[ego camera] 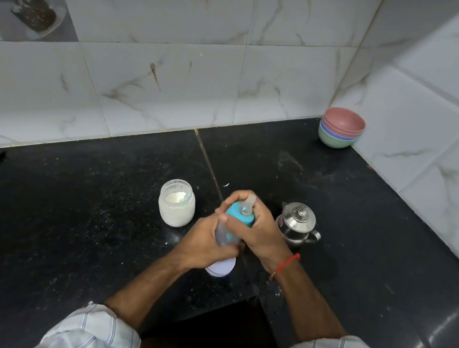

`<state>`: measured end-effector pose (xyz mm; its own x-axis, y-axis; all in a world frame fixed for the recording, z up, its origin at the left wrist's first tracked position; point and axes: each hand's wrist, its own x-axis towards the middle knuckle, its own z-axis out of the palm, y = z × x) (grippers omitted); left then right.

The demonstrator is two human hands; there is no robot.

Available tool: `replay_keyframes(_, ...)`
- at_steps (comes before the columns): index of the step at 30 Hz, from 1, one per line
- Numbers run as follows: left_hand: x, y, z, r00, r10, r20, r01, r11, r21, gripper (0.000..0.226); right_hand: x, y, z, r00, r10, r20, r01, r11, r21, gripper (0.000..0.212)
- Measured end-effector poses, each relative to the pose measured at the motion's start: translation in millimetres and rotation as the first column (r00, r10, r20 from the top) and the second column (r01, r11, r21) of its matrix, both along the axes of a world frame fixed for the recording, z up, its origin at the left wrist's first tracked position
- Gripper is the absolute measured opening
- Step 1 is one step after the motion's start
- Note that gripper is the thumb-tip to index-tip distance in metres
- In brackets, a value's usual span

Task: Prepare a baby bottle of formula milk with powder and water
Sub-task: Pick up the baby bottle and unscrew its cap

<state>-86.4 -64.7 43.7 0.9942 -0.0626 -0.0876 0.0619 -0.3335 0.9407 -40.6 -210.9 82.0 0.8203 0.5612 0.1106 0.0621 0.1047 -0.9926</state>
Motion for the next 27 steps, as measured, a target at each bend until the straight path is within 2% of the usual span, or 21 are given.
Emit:
replay_keyframes(2,0,-5,6,0.988,0.11,0.109,-0.126,0.981,0.15,0.064,-8,14,-4,0.96,-0.279,-0.032,0.278,0.96,-0.027,0.031)
replay_keyframes(3,0,-9,8,0.979,0.114,0.169,-0.146,0.971,0.188,0.069,-12,21,-5,0.914,-0.4,-0.067,0.398,0.917,-0.03,0.033)
replay_keyframes(5,0,-14,8,0.975,0.108,0.196,-0.142,0.975,0.169,0.071,-16,29,-4,0.84,-0.539,-0.061,0.539,0.842,-0.024,0.029)
replay_keyframes(7,1,-10,11,0.989,0.076,0.126,-0.091,0.989,0.119,0.065,-13,27,-3,0.862,-0.507,-0.007,0.507,0.862,0.011,0.022)
replay_keyframes(8,2,-5,12,0.996,0.034,0.078,-0.041,0.995,0.092,0.059,-11,22,-1,0.907,-0.421,0.003,0.421,0.906,0.039,0.022)
replay_keyframes(10,2,5,18,0.996,-0.093,0.005,0.093,0.996,0.007,0.043,-8,8,5,0.99,-0.138,0.025,0.135,0.986,0.098,0.025)
replay_keyframes(12,-1,7,24,0.978,-0.209,0.019,0.21,0.977,-0.037,0.037,-3,-7,13,0.987,0.143,0.075,-0.151,0.983,0.104,0.033)
replay_keyframes(14,-4,4,26,0.967,-0.249,0.052,0.253,0.965,-0.069,0.036,4,-15,14,0.964,0.242,0.107,-0.252,0.964,0.081,0.052)
replay_keyframes(17,-5,0,21,0.985,-0.158,0.072,0.168,0.971,-0.17,0.037,5,-12,7,0.993,0.108,0.042,-0.113,0.983,0.141,0.076)
replay_keyframes(19,-6,1,18,0.995,-0.071,0.076,0.085,0.975,-0.203,0.041,2,-11,0,0.996,0.023,-0.085,-0.001,0.968,0.253,0.073)
replay_keyframes(21,-7,4,17,0.997,-0.005,0.081,0.022,0.978,-0.209,0.041,-1,-15,-4,0.983,-0.074,-0.168,0.124,0.944,0.306,0.06)
replay_keyframes(24,-5,9,15,0.996,0.04,0.085,-0.025,0.984,-0.174,0.041,-6,-21,-4,0.983,-0.12,-0.137,0.153,0.953,0.261,0.046)
replay_keyframes(27,-5,10,12,0.994,0.069,0.086,-0.056,0.987,-0.148,0.044,-10,-19,1,0.991,-0.121,-0.052,0.13,0.965,0.227,0.05)
